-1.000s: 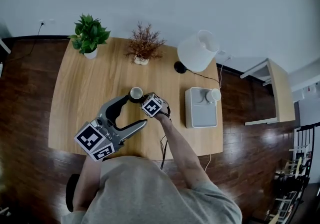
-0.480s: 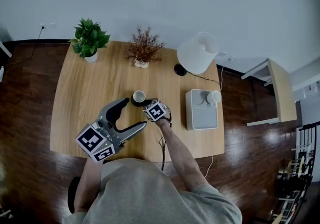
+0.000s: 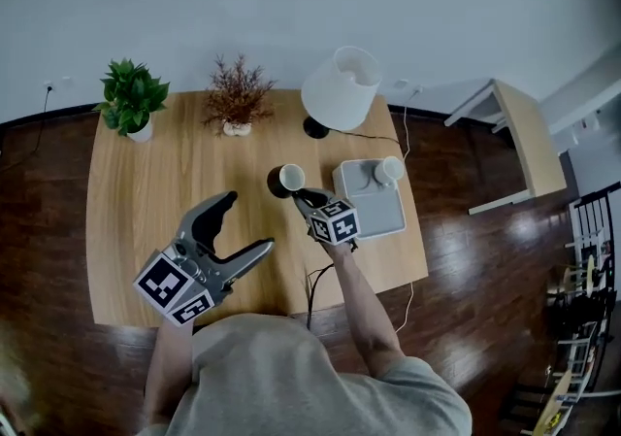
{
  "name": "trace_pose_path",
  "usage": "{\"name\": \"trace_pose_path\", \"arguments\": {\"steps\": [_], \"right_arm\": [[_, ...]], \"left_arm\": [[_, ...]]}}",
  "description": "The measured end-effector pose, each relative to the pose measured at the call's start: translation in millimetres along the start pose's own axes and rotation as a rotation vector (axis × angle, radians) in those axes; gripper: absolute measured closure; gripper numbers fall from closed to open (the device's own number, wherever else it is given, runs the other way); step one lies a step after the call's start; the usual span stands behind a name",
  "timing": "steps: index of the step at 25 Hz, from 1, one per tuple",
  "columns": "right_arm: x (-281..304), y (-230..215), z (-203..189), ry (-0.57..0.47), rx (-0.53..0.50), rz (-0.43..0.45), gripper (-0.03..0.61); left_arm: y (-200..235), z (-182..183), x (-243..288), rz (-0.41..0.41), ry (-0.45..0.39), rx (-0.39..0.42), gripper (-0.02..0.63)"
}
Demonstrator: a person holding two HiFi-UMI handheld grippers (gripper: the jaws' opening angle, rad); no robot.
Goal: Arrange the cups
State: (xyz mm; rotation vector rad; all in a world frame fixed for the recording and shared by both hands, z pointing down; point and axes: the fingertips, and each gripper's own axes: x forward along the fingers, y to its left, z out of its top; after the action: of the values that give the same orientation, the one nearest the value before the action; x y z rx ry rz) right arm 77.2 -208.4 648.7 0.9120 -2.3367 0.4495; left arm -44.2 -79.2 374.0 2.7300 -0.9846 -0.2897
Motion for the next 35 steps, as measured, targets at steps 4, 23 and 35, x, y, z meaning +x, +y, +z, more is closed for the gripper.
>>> {"name": "trace_pose_path", "arguments": {"steps": [4,23,35], "right_arm": [[-55.2,-69.5,0.5,-0.051,0.039,-0.133,0.492],[-88.6,-224.0,-94.0,0.141,0.212,-0.443,0.492],[-115.4,-212.2,-112.9,0.175,0.252,-0.541,0.44]], "left_arm": [[-16.4,2.9,22.9,-0.052,0.001,0.018,0.236],[-37.9,-15.2,43.0,-0.095,0.054,0.006,0.236],[-35.2,-14.9,43.9,-0.088,0.04,-0.012,0.236]]}}
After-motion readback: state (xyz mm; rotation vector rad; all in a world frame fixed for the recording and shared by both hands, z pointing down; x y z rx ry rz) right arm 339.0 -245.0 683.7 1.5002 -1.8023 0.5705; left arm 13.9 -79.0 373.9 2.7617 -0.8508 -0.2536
